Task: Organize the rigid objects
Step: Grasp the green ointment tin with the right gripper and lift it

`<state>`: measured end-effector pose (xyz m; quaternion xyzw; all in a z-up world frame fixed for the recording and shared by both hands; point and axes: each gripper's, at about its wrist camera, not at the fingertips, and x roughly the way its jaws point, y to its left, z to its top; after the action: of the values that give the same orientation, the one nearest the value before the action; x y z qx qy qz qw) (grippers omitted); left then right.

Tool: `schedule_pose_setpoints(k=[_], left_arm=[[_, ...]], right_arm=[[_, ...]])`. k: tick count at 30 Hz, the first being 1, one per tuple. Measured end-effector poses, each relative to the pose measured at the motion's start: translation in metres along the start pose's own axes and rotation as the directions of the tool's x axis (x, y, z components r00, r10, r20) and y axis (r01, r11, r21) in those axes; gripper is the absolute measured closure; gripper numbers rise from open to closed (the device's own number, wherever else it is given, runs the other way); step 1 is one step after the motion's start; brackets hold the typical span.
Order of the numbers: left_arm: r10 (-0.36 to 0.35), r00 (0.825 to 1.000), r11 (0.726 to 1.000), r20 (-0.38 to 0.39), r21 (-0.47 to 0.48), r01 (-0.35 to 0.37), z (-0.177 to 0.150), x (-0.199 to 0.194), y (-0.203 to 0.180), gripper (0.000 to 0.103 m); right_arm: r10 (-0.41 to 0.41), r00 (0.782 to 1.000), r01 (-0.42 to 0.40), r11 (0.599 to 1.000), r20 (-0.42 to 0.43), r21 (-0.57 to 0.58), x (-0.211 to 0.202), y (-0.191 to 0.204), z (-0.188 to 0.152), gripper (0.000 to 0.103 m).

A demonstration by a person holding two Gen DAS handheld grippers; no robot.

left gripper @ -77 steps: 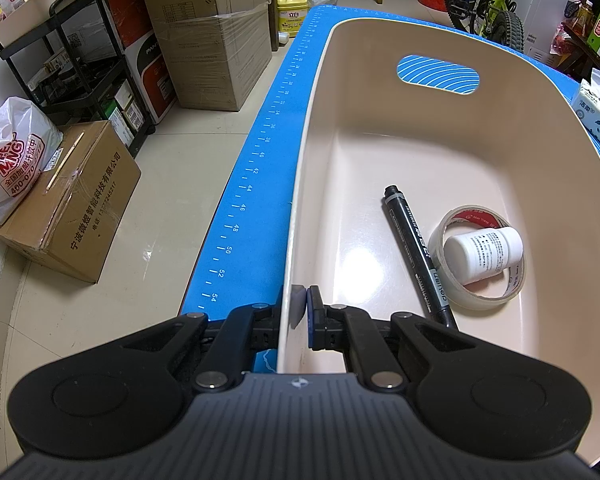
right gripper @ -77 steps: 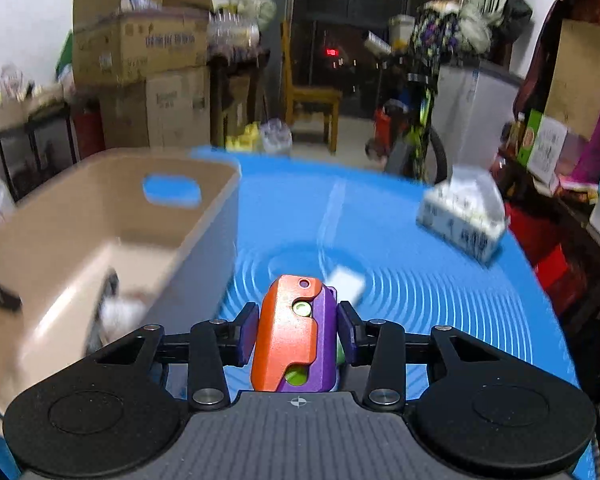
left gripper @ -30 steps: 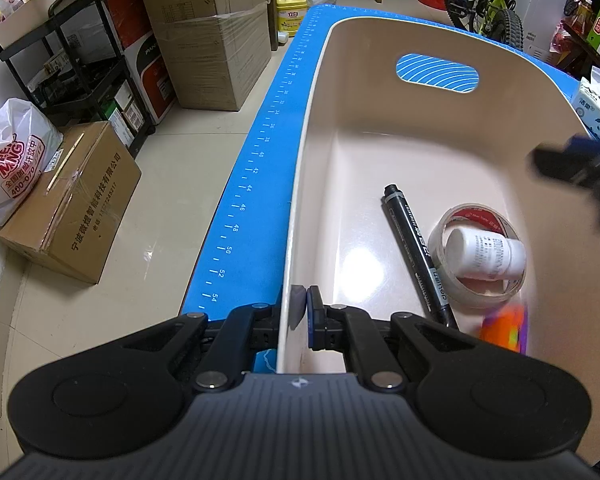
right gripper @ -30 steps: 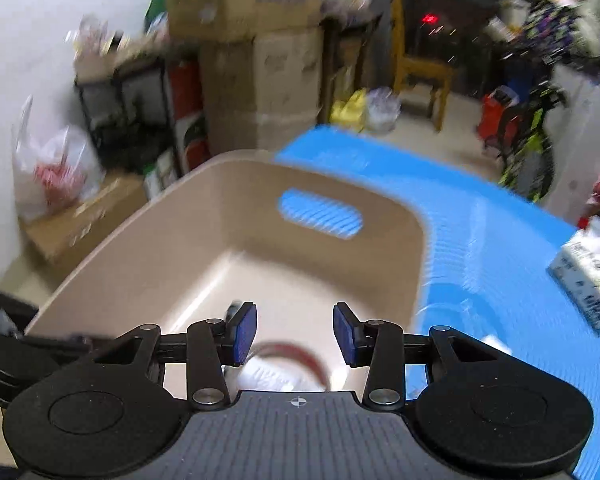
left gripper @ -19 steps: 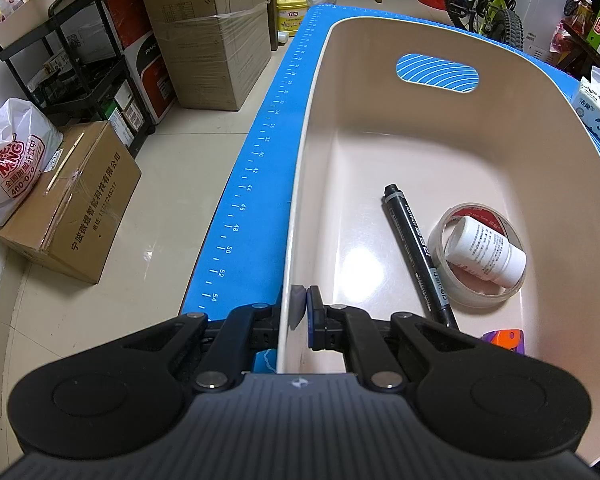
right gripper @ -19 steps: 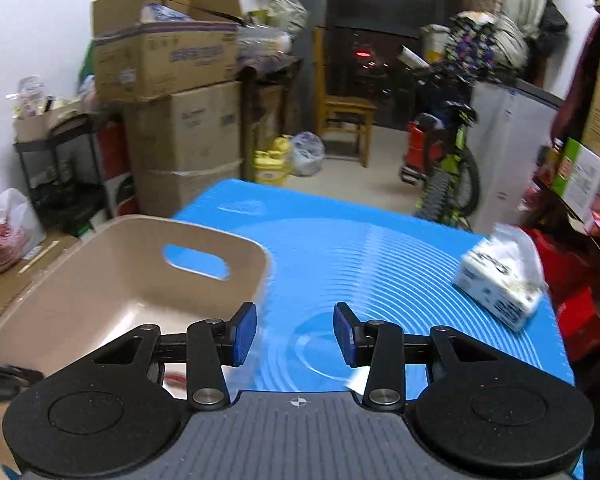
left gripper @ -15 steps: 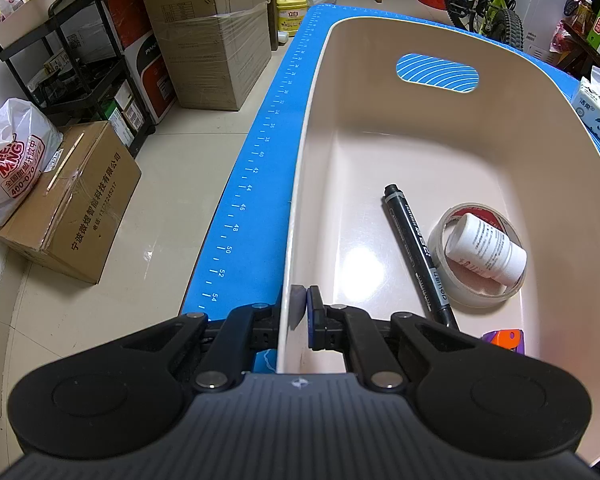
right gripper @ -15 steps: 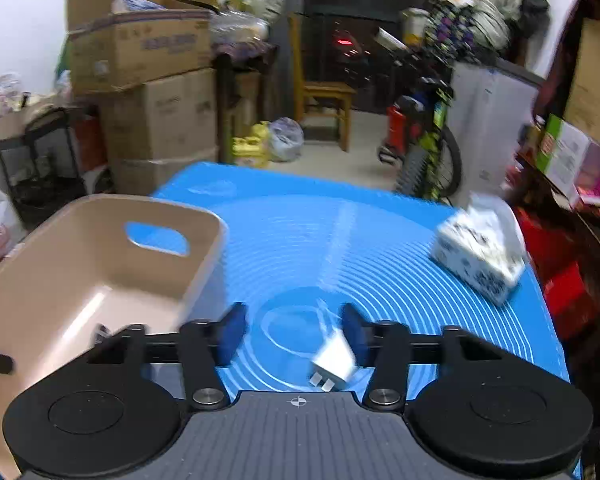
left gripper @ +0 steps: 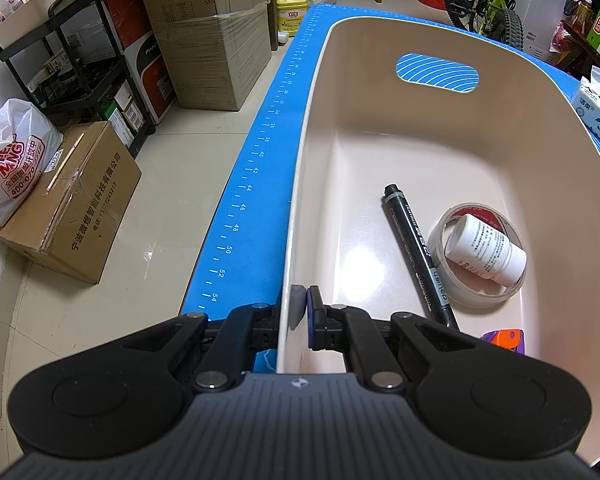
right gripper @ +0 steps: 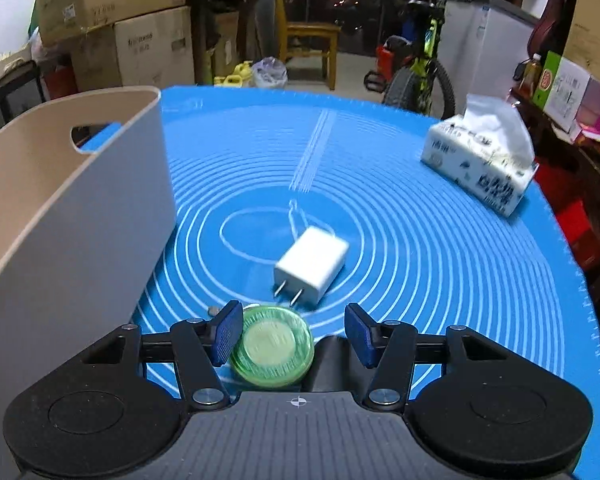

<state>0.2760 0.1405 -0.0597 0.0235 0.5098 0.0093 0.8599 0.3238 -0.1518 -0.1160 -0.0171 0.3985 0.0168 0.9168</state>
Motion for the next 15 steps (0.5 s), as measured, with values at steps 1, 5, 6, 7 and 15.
schedule_pose_setpoints(k=[1, 5, 6, 7, 15], left_arm=[[0.0, 1.0, 1.0, 0.0, 0.0, 0.0, 0.0, 0.0, 0.0, 0.094], [0.0, 1.0, 1.0, 0.0, -0.001, 0.0, 0.0, 0.0, 0.0, 0.094], [0.0, 1.0, 1.0, 0.0, 0.0, 0.0, 0.0, 0.0, 0.0, 0.094], [0.0, 1.0, 1.0, 0.0, 0.0, 0.0, 0.0, 0.0, 0.0, 0.094], [0.0, 1.0, 1.0, 0.0, 0.0, 0.0, 0.0, 0.0, 0.0, 0.094]], right_arm=[[0.007, 1.0, -0.007, 1.0, 0.002, 0.004, 0.001, 0.0, -0.001, 0.037], [0.022, 1.0, -0.022, 1.0, -0.01, -0.002, 0.002, 0.004, 0.0, 0.036], [0.024, 1.0, -0.024, 1.0, -0.01, -0.007, 0.002, 0.006, -0.001, 0.036], [0.025, 1.0, -0.026, 1.0, -0.015, -0.012, 0.003, 0.008, -0.001, 0.036], [0.014, 1.0, -0.016, 0.997, -0.025, -0.077, 0.004, 0.019, -0.007, 0.049]])
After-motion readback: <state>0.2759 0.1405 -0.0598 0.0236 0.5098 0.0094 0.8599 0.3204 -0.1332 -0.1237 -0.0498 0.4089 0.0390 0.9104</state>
